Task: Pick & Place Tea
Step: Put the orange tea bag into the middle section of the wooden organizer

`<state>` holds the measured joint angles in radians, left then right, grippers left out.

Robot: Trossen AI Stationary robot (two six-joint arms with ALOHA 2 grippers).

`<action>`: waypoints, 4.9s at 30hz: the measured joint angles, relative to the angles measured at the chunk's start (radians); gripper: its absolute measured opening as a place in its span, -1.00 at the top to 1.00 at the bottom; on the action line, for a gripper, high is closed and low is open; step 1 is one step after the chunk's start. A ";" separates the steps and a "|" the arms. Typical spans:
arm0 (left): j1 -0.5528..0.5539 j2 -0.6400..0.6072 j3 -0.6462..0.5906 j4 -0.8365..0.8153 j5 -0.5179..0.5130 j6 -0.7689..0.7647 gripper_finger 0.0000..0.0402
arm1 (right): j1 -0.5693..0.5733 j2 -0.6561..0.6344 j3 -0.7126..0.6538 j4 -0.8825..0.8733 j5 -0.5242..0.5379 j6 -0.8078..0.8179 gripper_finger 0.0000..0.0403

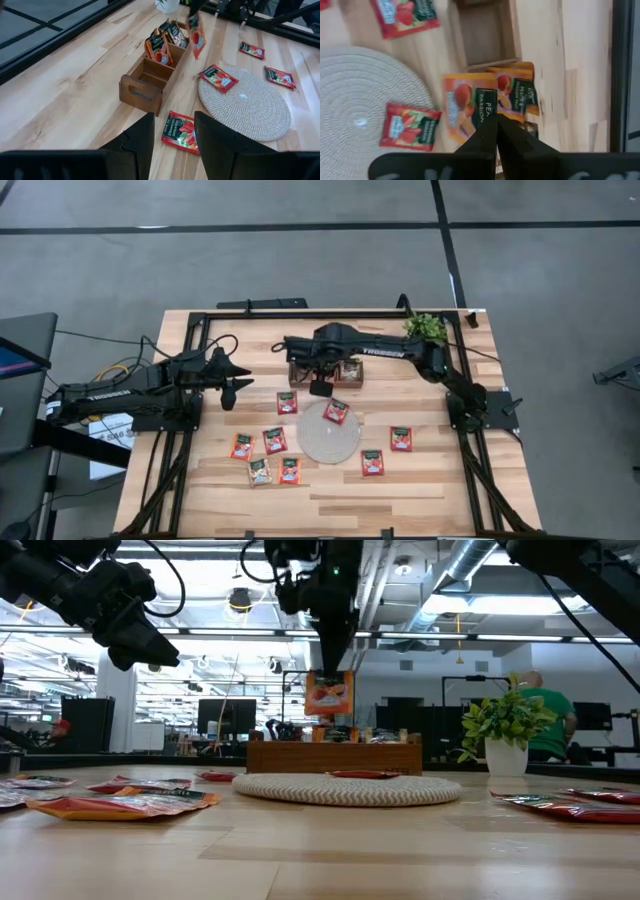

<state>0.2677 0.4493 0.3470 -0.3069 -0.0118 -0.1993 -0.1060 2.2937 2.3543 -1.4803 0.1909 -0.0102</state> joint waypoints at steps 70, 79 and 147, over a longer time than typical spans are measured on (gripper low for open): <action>0.000 0.000 0.000 0.002 0.000 -0.001 0.35 | -0.068 0.000 -0.312 0.250 0.008 -0.044 0.58; 0.000 0.000 0.000 0.004 0.000 -0.021 0.35 | -0.032 -0.139 -0.312 0.231 0.142 -0.050 0.61; -0.216 0.778 0.559 -0.202 0.303 -0.159 0.35 | 0.296 -2.089 -2.167 1.732 0.121 0.316 1.00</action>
<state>0.0518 1.2273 0.9061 -0.5094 0.2908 -0.3578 0.1898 0.2044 0.1873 0.2513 0.3122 0.3061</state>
